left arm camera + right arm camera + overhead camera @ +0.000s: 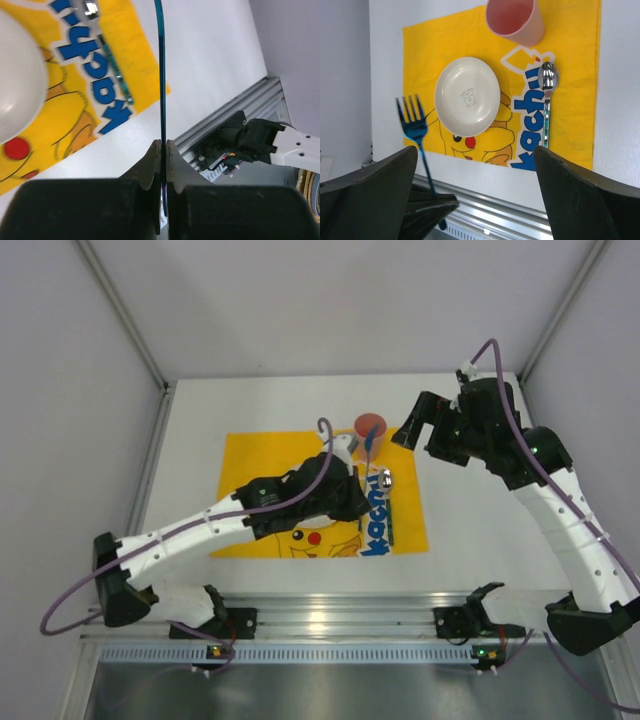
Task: Set the dinner table for one person
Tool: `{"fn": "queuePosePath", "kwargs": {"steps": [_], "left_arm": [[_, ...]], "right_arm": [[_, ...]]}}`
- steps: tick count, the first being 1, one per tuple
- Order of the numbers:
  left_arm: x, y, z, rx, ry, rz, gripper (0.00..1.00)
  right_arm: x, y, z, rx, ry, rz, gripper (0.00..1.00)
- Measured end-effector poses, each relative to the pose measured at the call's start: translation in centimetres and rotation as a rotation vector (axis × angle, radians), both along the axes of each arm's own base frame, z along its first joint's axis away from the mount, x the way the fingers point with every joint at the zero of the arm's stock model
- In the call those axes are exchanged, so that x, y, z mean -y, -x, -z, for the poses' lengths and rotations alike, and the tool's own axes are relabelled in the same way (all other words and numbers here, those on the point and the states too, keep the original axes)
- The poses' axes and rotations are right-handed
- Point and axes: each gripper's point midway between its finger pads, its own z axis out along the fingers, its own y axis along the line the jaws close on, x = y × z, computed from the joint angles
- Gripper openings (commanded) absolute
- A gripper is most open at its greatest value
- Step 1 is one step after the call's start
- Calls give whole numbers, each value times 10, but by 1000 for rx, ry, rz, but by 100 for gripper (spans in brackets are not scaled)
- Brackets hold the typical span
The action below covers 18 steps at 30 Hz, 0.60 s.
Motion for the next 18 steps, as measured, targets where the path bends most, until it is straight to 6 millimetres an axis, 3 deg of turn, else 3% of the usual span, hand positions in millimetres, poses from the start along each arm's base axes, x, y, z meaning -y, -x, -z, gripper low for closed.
{"fn": "queuePosePath", "kwargs": {"steps": [3, 8, 13, 18], "left_arm": [[-55, -12, 5, -28, 18, -86, 0], [-164, -56, 31, -96, 37, -349, 0], [-207, -67, 65, -226, 53, -405, 0], [-229, -78, 91, -358, 187, -405, 0]], "right_arm": [[7, -6, -8, 19, 36, 26, 100], [16, -8, -11, 35, 69, 41, 100], [16, 0, 5, 0, 76, 20, 100], [17, 14, 29, -61, 79, -2, 100]]}}
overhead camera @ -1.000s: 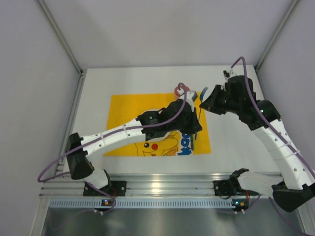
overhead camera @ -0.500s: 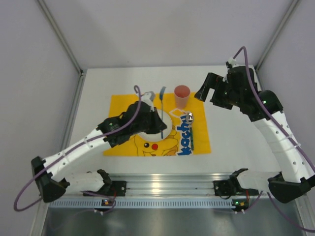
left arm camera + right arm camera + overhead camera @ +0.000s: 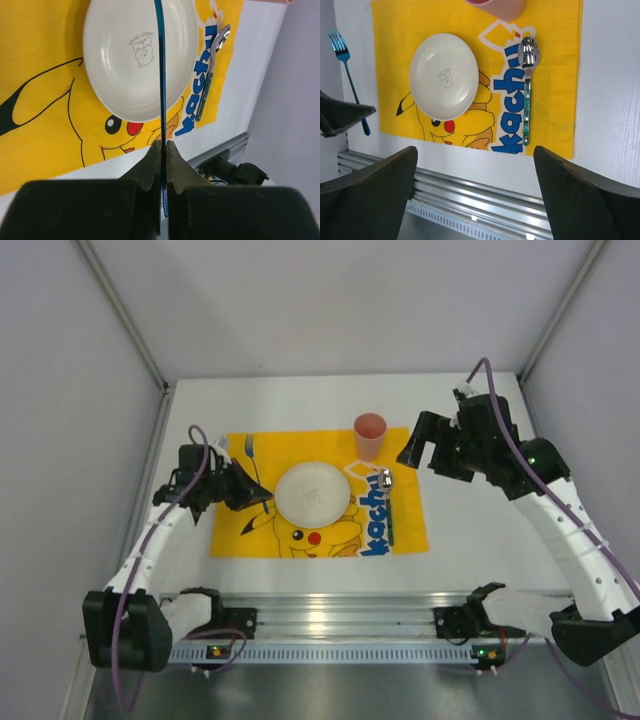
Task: Set the dinner table for one person
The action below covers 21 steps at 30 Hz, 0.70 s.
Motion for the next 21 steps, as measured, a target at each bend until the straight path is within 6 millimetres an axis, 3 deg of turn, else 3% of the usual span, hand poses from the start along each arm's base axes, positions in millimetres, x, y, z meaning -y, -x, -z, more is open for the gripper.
{"fn": "queuePosePath", "kwargs": {"steps": [5, 8, 13, 21], "left_arm": [[-35, -16, 21, -87, 155, -39, 3], [-46, -18, 39, -146, 253, -31, 3], [-42, -13, 66, -252, 428, 5, 1], [-44, -41, 60, -214, 489, 70, 0]], "right_arm": [[2, 11, 2, 1, -12, -13, 100], [6, 20, 2, 13, -21, -15, 100], [10, 31, 7, 14, -27, -21, 100], [9, 31, 10, 1, -19, -30, 100]]}}
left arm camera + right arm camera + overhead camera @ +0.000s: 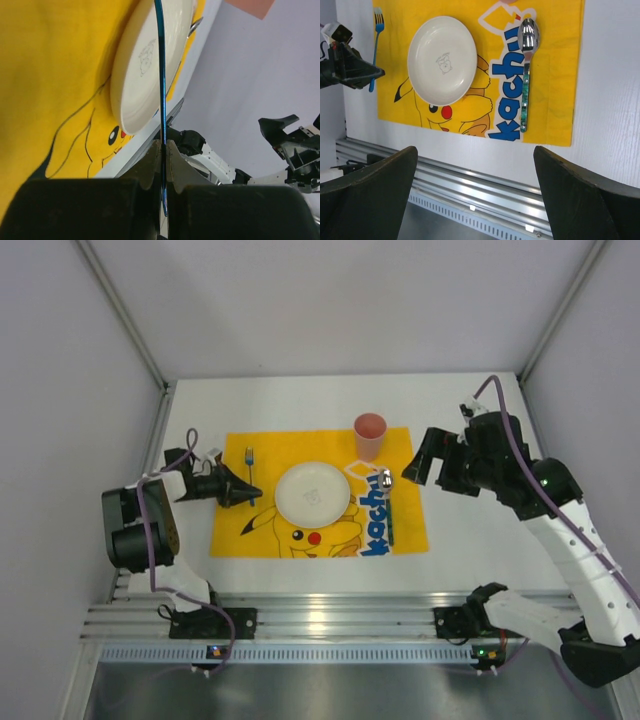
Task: Set the dinner table for one person
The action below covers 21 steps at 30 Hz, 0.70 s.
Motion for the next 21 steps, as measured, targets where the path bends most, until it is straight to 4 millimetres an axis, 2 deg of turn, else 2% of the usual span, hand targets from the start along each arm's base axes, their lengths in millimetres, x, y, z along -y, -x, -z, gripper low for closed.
{"fn": "queuePosePath", "kwargs": {"steps": [3, 6, 9, 10, 13, 14, 17, 19, 21], "left_arm": [[-4, -7, 18, -54, -21, 20, 0], [-4, 2, 39, -149, -19, 31, 0], [-3, 7, 44, -155, -16, 54, 6], [-3, 8, 44, -156, -24, 59, 14], [-7, 10, 49, -188, -75, 66, 27], [-9, 14, 53, -213, -98, 69, 63], [-13, 26, 62, -281, -160, 85, 73], [-16, 29, 63, -301, -192, 93, 74], [-21, 30, 65, -310, -229, 98, 79]], "right_arm": [[-1, -2, 3, -11, 5, -2, 100], [-2, -2, 8, -22, 9, -3, 100], [-3, -3, 15, -43, 16, -6, 100], [-3, -3, 17, -50, 18, -7, 100], [-4, -4, 20, -60, 22, -8, 100], [-4, -4, 21, -62, 22, -8, 100], [-4, -5, 22, -62, 23, -8, 100], [-5, -5, 23, -65, 23, -9, 100], [-5, -4, 26, -70, 23, -11, 100]]}}
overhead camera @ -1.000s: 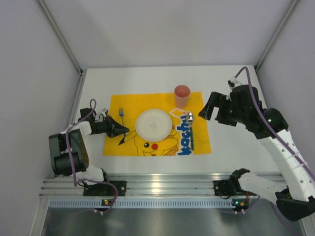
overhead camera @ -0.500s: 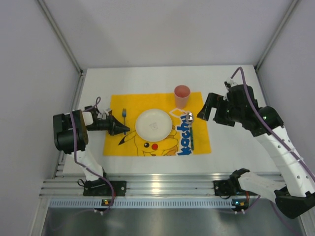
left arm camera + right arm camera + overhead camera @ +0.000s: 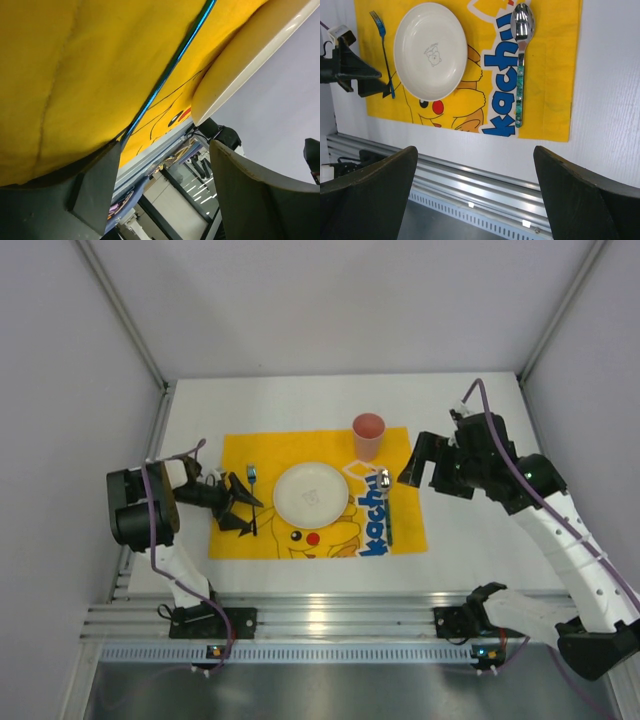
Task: Set the dinner table for one person
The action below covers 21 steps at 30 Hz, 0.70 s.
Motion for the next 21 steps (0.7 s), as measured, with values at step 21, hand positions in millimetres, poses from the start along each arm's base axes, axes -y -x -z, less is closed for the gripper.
{"fn": "queuePosePath", "kwargs": {"steps": [21], "left_arm": [[-69, -31, -121, 482, -578, -170, 98]], "right_arm": [[-10, -32, -61, 226, 26, -93, 100]]}}
